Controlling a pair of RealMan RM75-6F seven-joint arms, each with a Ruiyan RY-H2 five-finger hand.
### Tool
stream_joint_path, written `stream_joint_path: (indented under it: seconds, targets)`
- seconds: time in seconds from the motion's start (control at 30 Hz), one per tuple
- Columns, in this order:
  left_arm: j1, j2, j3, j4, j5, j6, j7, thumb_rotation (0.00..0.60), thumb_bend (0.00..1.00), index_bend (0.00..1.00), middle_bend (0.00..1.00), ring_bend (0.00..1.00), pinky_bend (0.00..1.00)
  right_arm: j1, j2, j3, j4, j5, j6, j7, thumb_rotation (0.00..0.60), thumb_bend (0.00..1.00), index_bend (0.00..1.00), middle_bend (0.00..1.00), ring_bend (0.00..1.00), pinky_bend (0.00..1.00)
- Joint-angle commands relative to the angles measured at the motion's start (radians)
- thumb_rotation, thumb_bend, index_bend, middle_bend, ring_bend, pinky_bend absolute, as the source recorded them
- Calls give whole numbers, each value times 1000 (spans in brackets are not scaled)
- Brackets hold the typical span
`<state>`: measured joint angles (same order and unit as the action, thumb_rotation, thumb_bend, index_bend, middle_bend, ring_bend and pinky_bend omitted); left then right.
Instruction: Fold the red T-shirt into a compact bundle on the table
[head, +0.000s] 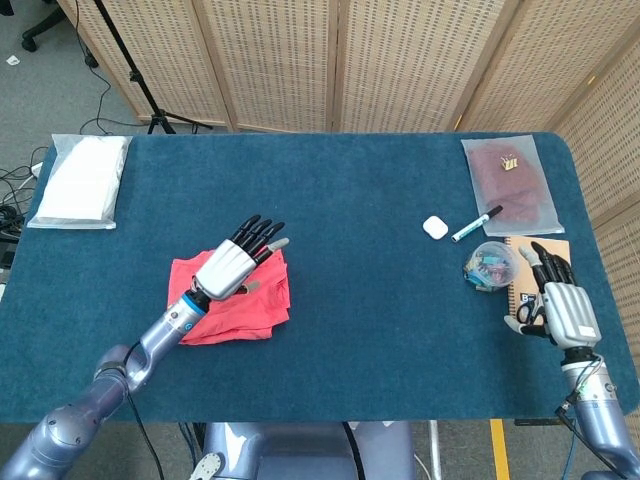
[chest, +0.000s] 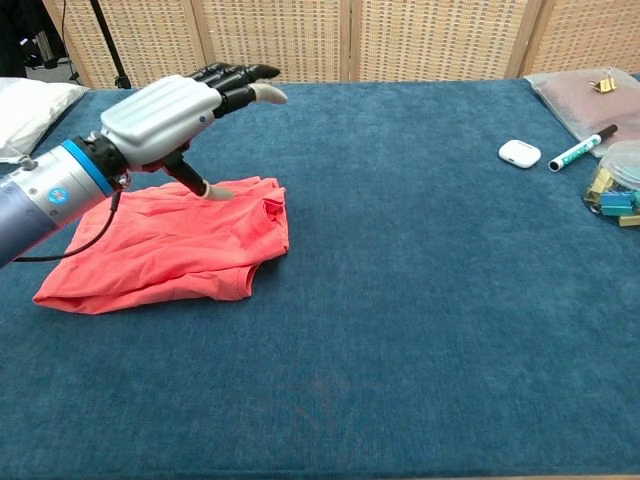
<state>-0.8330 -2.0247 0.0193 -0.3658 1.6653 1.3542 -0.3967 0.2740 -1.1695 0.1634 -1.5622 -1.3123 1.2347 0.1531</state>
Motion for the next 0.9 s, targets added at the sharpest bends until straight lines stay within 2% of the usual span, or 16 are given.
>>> stream_joint_path:
  seconds: [0.03, 0.33, 0.63, 0.9]
  targets:
    - [-33, -51, 1, 25, -2, -51, 37, 600, 0, 0, 0, 0, 0, 1, 2, 4, 5, 6, -5, 8, 600, 0, 0, 0, 0, 0]
    - [-55, -117, 23, 50, 15, -84, 84, 600, 0, 0, 0, 0, 0, 2, 7, 5, 6, 5, -9, 23, 600, 0, 0, 0, 0, 0]
    - [-46, -133, 33, 68, 14, -100, 110, 600, 0, 0, 0, 0, 0, -1, 14, 4, 0, -2, -5, 31, 600, 0, 0, 0, 0, 0]
    - [-44, -88, -13, 25, -14, 8, 90, 600, 0, 0, 0, 0, 0, -3, 16, 2, -4, -6, 0, 31, 600, 0, 0, 0, 0, 0]
